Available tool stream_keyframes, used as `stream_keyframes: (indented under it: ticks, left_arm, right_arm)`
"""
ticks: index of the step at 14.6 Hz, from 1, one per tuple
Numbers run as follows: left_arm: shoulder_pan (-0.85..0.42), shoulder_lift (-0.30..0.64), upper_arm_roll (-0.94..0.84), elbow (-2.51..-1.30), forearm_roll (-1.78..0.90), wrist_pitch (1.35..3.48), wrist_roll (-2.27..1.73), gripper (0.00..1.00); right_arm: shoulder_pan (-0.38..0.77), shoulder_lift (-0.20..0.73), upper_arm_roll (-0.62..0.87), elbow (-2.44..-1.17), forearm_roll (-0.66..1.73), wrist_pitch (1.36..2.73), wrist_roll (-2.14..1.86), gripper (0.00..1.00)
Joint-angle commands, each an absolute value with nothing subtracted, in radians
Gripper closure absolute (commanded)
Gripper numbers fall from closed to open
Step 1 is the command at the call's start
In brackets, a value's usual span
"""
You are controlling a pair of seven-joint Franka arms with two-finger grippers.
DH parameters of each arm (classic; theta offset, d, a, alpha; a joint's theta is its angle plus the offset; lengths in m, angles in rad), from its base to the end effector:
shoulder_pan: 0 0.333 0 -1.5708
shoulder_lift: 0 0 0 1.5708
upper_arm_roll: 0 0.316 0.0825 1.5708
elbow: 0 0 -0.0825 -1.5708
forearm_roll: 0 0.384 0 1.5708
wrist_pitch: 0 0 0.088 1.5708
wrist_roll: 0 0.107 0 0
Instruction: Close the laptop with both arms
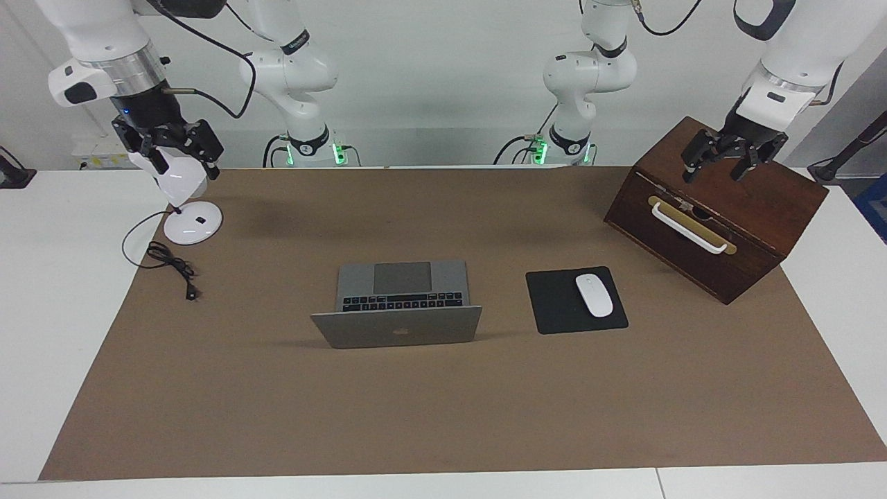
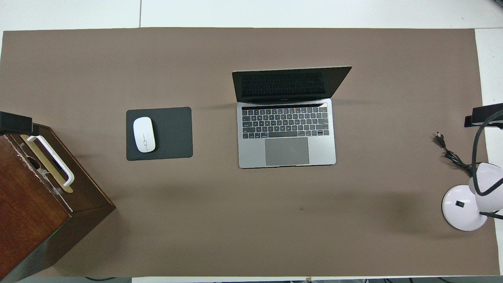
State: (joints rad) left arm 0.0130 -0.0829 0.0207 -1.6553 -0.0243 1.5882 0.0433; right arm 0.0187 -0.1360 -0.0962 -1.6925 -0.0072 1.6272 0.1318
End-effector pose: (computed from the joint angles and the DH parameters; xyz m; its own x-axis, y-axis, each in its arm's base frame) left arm 0.5296 0.0158 0.6311 0.9998 -0.0092 0.0169 -0.0096 -0.9996 0.0253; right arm 0.5153 -0.0444 0.6444 0.9759 -0.2072 0.0686 -0.2067 -0.9783 -0.0150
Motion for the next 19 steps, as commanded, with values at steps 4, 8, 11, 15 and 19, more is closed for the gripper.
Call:
stream_keyframes:
  ticks: [4,8,11,15,19]
  left_arm:
    - [0.018,-0.098,0.014,-1.669,-0.002,1.605,0.032,0.00]
    - [0.021,-0.098,0.014,-1.669,-0.002,1.605,0.034,0.00]
    - [0.023,-0.098,0.015,-1.672,-0.002,1.606,0.038,0.00]
    - [0.018,-0.100,0.014,-1.678,-0.002,1.618,0.041,0.00]
    - [0.015,-0.100,0.014,-1.678,-0.002,1.617,0.048,0.00]
  right_arm:
    - [0.012,-0.164,-0.087,-1.721,-0.032,1.625,0.132,0.00]
    - [0.012,-0.161,-0.086,-1.721,-0.032,1.631,0.130,0.00]
    - [0.012,-0.150,-0.087,-1.717,-0.035,1.641,0.130,0.09]
    - [0.009,-0.115,-0.087,-1.694,-0.066,1.677,0.108,0.57]
    - [0.006,-0.098,-0.094,-1.672,-0.069,1.680,0.013,1.00]
